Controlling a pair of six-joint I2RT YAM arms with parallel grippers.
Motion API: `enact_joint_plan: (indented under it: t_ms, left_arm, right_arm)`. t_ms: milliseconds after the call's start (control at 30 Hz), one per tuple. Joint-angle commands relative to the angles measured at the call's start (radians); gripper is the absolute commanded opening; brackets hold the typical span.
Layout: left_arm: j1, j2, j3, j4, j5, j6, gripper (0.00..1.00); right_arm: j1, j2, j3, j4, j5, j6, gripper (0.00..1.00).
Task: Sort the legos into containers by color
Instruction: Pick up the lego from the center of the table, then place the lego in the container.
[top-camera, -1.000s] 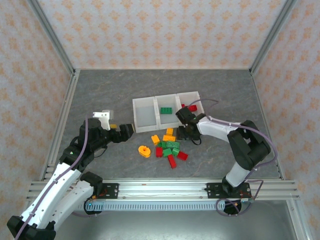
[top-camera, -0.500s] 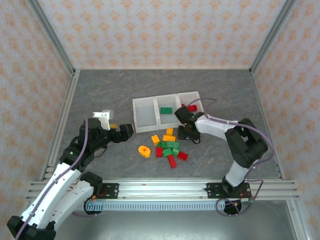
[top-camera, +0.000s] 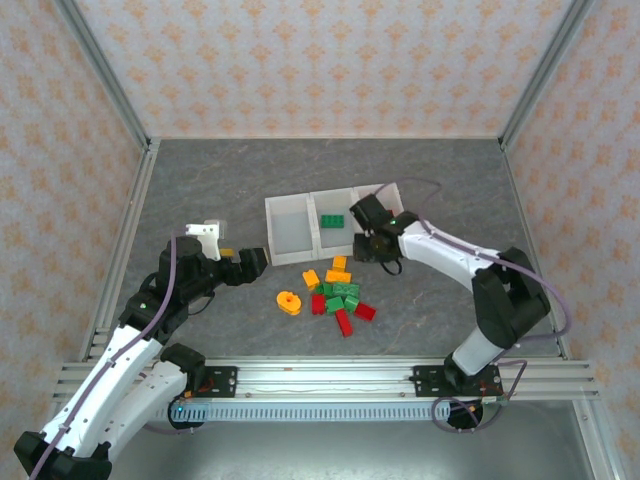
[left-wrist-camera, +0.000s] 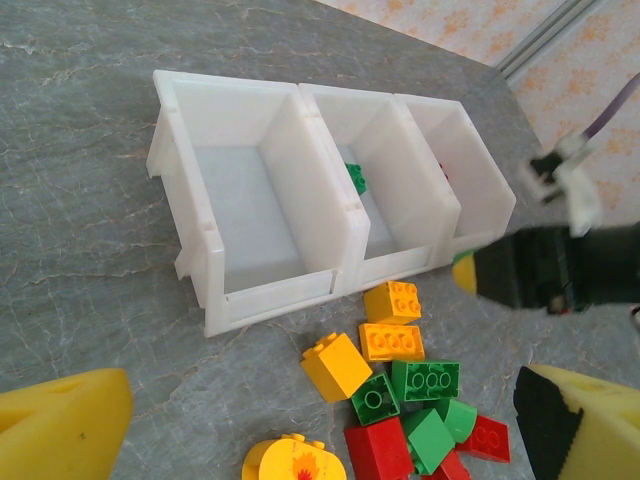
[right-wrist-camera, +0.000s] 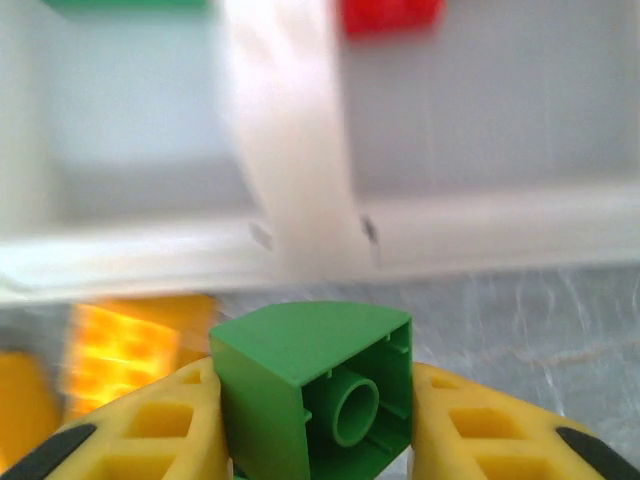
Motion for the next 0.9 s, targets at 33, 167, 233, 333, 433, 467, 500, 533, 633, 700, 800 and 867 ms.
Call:
enact_joint_plan:
  t_ms: [33,167,233,333,433,467,500,533,633,700,800,867]
  left_arm:
    - [-0.006,-0.002,-0.006,0.03,0.009,0.022,0.99]
    - [-0.006,-0.008,-0.006,0.028,0.01,0.022,0.99]
    - [-0.006,-0.012,-0.006,0.029,0.011,0.022,0.99]
    - [-0.006,-0.015,-0.007,0.029,0.014,0.021,0.99]
    - [-0.006,-0.018,-0.007,0.029,0.013,0.021,0.99]
    - [-0.005,-0.019,-0.008,0.029,0.011,0.021,0.99]
    - [-0.006,-0.019,-0.007,0.03,0.012,0.021,0.99]
    - [-0.006,-0.018,-0.007,0.029,0.01,0.021,0.99]
    - [-0.005,-0.01,-0.006,0.029,0.009,0.021,0.99]
    - [-0.006,-0.005,-0.007,0.027,0.01,0.022,0.99]
    - [-0.005,-0.002,-0.005,0.026,0.009,0.022,0.99]
    - [-0.006,-0.002,-0.005,0.026,0.005,0.022,0.99]
  right_arm:
    - [0.004,-0.002,0.148,-0.003,0.025,-0.043,0.38]
    - [0.003,0.122,0.27,-0.016,0.015,-0.076,0.38]
    - [0.003,0.179,0.305,-0.011,0.013,-0.083,0.38]
    - [0.003,0.238,0.32,0.015,-0.007,-0.09,0.38]
    - [0.003,0.272,0.323,0.027,-0.012,-0.088,0.43]
    - [0.004,0.277,0.323,0.024,-0.011,-0.086,0.48]
    - [0.003,0.276,0.321,0.025,-0.014,-0.085,0.53]
    - [0.003,0.271,0.318,0.023,-0.016,-0.083,0.59]
    - [0.004,0.228,0.305,0.013,-0.036,-0.066,0.73]
    - [0.01,0.187,0.288,0.003,-0.05,-0.065,0.81]
    - [0.017,0.104,0.244,-0.022,-0.055,-0.06,0.84]
    - [0.017,0.03,0.189,-0.028,-0.081,-0.064,0.85]
